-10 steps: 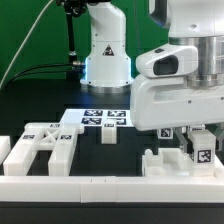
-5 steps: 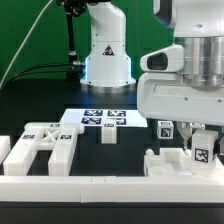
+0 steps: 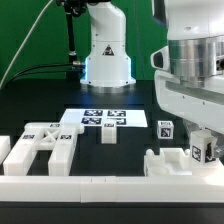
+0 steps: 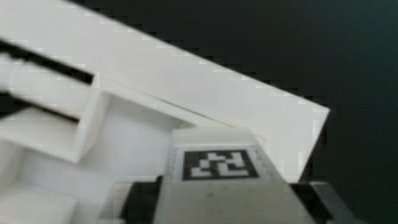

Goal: Assemble chair

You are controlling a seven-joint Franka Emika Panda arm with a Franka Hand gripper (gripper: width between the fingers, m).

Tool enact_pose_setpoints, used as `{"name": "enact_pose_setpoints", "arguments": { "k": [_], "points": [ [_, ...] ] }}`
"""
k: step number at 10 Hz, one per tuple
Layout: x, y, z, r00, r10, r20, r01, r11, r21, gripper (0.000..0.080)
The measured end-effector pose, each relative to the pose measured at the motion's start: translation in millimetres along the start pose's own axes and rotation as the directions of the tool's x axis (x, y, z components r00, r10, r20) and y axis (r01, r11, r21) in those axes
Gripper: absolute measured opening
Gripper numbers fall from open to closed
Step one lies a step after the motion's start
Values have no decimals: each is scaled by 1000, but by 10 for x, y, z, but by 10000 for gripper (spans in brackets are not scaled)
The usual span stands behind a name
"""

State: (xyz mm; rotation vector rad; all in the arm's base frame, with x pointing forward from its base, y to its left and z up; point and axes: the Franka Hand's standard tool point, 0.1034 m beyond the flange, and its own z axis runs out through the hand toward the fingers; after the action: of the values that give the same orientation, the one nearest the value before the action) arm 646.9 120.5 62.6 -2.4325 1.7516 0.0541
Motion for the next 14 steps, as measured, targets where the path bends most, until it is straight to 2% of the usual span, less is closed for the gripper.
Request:
{"name": "enact_pose_setpoints", "arguments": {
  "k": [2, 4, 5, 9, 11, 12, 13, 14],
  "points": [
    [5, 2, 1, 991, 137, 5, -137, 991, 2, 285],
    [22, -5, 10, 914, 404, 39, -405, 914, 21, 285],
    [30, -13, 11, 884, 466, 44, -467, 884, 29, 285],
    [40, -8, 12, 870, 492, 44, -493, 869, 30, 285],
    [38, -8, 12, 870, 491, 44, -493, 870, 30, 569],
    [38, -8, 13, 870, 491, 44, -492, 870, 30, 569],
    [40, -23, -16, 881, 472, 45, -473, 880, 35, 633],
    [55, -70, -178, 907, 417, 50, -420, 906, 54, 645]
  ]
}}
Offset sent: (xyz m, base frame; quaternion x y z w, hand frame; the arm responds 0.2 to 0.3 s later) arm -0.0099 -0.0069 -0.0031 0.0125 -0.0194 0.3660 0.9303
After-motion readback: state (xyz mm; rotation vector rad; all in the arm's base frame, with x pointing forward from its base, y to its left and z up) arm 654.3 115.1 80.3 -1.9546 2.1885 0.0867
